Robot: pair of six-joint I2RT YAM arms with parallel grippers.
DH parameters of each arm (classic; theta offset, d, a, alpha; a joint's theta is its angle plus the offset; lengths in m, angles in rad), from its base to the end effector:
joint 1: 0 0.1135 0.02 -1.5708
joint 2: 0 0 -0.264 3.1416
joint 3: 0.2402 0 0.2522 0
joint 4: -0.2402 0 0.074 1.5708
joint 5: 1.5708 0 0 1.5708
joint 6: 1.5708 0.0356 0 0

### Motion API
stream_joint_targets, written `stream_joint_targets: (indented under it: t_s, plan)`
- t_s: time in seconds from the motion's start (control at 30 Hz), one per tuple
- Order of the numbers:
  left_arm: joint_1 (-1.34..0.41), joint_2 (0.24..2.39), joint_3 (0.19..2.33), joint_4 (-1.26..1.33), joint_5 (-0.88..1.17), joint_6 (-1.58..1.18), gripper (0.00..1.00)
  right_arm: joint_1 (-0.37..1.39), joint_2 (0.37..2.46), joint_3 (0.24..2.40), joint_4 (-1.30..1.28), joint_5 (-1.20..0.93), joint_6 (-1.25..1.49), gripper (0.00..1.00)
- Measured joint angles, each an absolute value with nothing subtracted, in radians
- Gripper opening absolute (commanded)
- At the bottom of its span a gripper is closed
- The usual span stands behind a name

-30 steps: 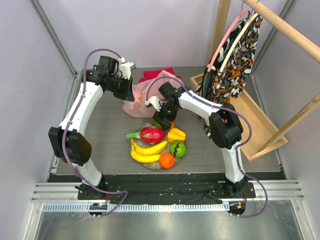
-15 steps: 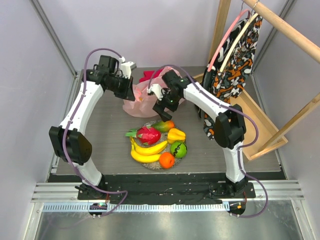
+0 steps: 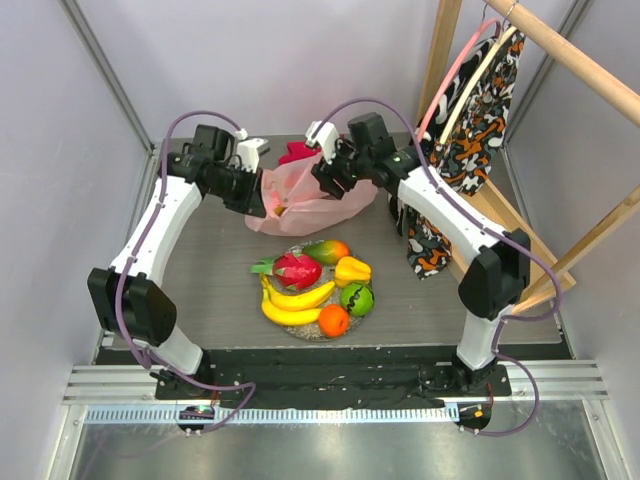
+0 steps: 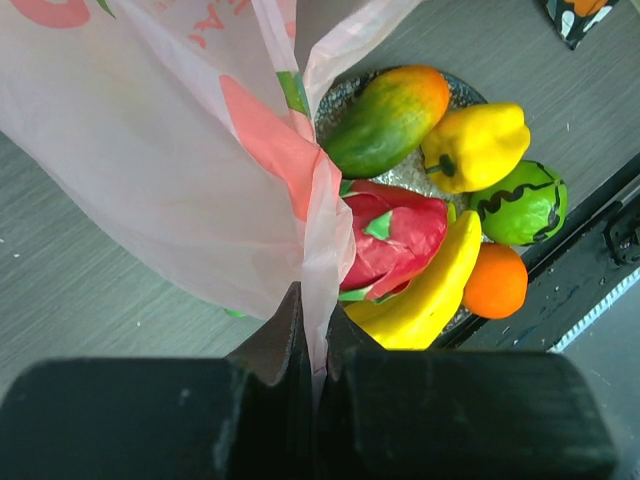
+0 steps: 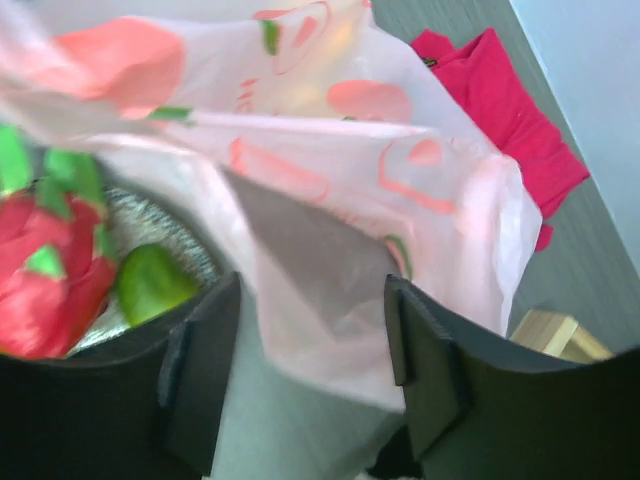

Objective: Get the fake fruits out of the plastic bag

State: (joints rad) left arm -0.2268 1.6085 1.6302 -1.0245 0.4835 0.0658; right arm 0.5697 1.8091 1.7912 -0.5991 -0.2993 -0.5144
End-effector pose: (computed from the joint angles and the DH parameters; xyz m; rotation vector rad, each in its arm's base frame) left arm 0.3181 -0.0904 0.3537 0.5499 2.4804 -0.6823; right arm 0.3450 0.2334 0.3631 -1.2655 1.7734 0.3584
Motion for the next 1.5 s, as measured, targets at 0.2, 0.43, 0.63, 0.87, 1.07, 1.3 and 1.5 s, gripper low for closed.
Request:
stream_joint_targets:
  t_s: [0.2,0.43,0.63,0.87,1.07,1.3,1.5]
  plan:
    - [-0.227,1.599,1.594,-1.033,0.493,0.068,0.05,0.575,1.954,1.75,-0.492,-0.247,-0.496,0.47]
    - [-0.227,1.514,1.514,-1.036,0.494,0.085,0.05,0.604,1.953,1.531,-0.497,-0.204,-0.519,0.48]
    - [-0.236,1.39,1.375,-1.028,0.49,0.09,0.06,0.617,1.896,1.439,-0.495,-0.204,-0.529,0.54]
    - [-0.255,1.348,1.338,-0.954,0.441,0.057,0.06,0.614,2.014,1.634,-0.479,-0.214,-0.519,0.58]
    - [-0.255,1.37,1.386,-0.914,0.408,0.001,0.06,0.614,2.169,1.834,-0.492,-0.232,-0.518,0.55]
    - [-0.255,1.44,1.508,-0.873,0.366,-0.037,0.04,0.614,2.226,1.938,-0.547,-0.192,-0.5,0.54]
    - [-0.255,1.473,1.534,-0.86,0.356,-0.059,0.03,0.615,2.142,1.881,-0.588,-0.245,-0.534,0.25]
